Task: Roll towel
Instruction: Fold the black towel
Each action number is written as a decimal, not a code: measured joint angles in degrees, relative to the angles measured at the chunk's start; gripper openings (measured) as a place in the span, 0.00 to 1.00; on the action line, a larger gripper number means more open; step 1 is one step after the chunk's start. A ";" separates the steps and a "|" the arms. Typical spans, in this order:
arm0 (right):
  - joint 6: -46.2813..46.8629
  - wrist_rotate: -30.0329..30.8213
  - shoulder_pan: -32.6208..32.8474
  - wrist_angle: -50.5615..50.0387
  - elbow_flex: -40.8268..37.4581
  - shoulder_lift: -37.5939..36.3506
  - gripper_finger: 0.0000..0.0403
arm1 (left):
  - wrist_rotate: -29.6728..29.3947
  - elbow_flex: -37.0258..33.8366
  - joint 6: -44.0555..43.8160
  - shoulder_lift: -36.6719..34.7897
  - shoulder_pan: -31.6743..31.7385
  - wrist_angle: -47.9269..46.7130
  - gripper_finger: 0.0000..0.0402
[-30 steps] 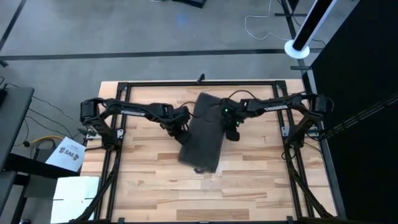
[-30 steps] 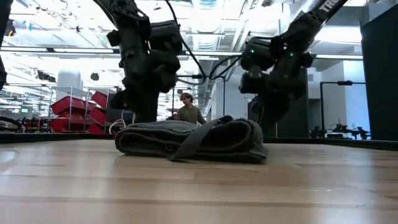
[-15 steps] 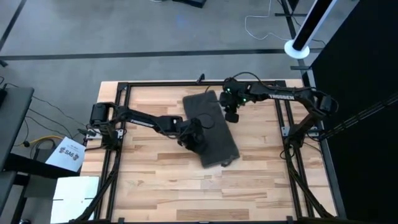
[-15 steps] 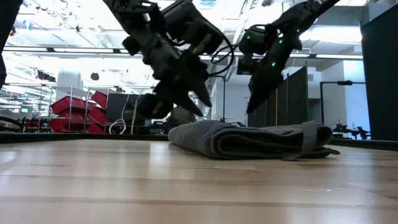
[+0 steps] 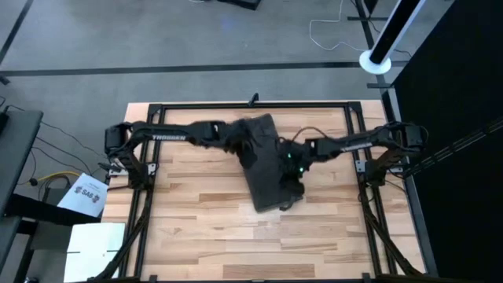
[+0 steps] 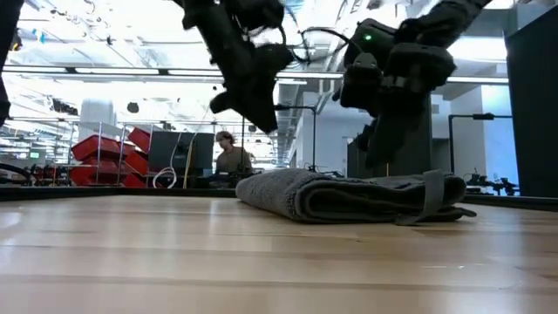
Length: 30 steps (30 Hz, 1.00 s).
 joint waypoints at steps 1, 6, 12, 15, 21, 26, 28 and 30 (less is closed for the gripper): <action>1.93 1.14 0.88 1.39 -1.22 0.02 0.27 | -0.13 -0.97 2.93 0.00 1.81 2.07 0.15; 6.28 5.57 2.19 3.10 -4.47 0.07 0.27 | 0.03 -8.11 12.15 -0.01 10.87 10.12 0.14; -4.42 6.92 1.41 -0.81 -6.61 -0.08 0.27 | 9.44 -16.88 11.06 0.02 18.84 18.54 0.14; -11.88 6.97 0.60 -5.57 -6.58 -0.21 0.27 | 11.32 -19.86 9.69 0.02 18.66 19.82 0.14; -21.16 11.96 -1.40 -15.91 -4.00 -2.68 0.27 | 11.96 -19.45 8.54 -2.26 13.12 12.45 0.08; -9.75 12.76 -1.67 -17.25 -0.36 -8.26 0.27 | 5.95 -17.13 10.78 -5.49 10.36 18.54 0.01; -1.93 12.69 -1.09 -14.55 -0.67 -9.33 0.27 | 5.94 -17.15 11.58 -4.28 11.45 21.65 0.01; 3.60 12.59 -0.04 -11.08 -1.33 -9.57 0.27 | 6.06 -17.11 11.63 -1.72 13.26 24.00 0.00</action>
